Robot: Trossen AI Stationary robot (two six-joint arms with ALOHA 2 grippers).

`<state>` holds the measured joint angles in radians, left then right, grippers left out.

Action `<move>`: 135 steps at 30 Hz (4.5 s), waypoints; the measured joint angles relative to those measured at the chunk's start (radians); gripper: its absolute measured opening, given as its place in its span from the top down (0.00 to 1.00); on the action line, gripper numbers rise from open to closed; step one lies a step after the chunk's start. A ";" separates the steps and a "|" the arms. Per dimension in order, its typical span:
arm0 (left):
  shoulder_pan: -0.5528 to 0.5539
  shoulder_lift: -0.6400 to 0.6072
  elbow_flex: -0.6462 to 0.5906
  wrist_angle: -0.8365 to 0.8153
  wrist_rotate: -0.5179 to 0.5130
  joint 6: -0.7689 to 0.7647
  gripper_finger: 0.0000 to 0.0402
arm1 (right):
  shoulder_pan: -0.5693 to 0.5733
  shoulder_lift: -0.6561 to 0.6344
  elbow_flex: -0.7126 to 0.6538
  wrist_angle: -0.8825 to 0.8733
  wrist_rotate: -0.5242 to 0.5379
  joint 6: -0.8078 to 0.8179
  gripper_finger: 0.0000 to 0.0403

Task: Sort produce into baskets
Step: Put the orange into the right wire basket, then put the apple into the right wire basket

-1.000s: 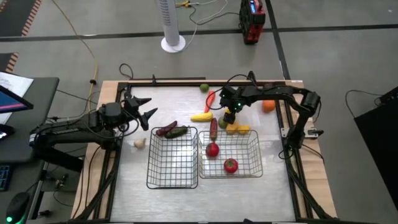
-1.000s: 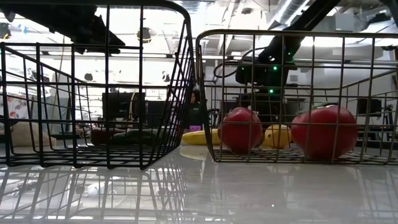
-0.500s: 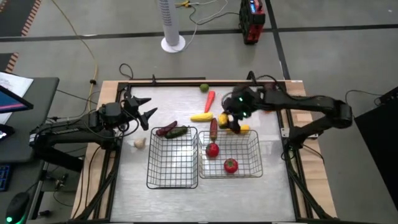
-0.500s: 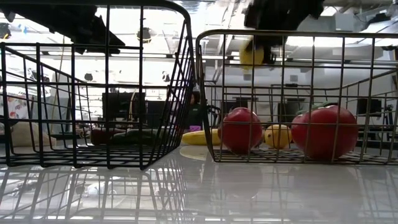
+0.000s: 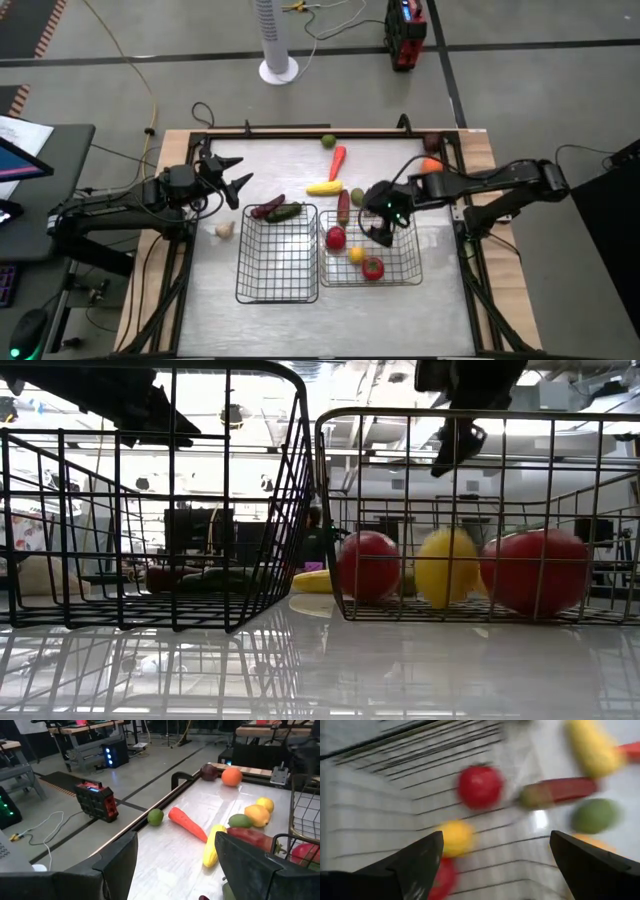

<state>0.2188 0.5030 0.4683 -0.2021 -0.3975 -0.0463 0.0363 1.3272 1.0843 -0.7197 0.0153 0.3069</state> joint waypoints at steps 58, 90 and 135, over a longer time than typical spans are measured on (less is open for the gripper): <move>0.000 0.000 0.041 -0.058 -0.001 0.038 0.36 | -0.682 0.091 0.015 -0.350 0.047 -0.095 0.20; 0.000 0.000 0.041 -0.060 -0.001 0.015 0.36 | -0.413 -0.064 0.022 -0.258 0.265 0.089 0.06; 0.000 0.001 0.041 -0.047 0.104 -0.010 0.36 | -0.911 0.317 -0.073 0.036 0.507 0.158 0.08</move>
<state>0.2184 0.5037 0.5091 -0.2487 -0.2932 -0.0560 -0.8750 1.6444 1.0118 -0.6836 0.5225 0.4646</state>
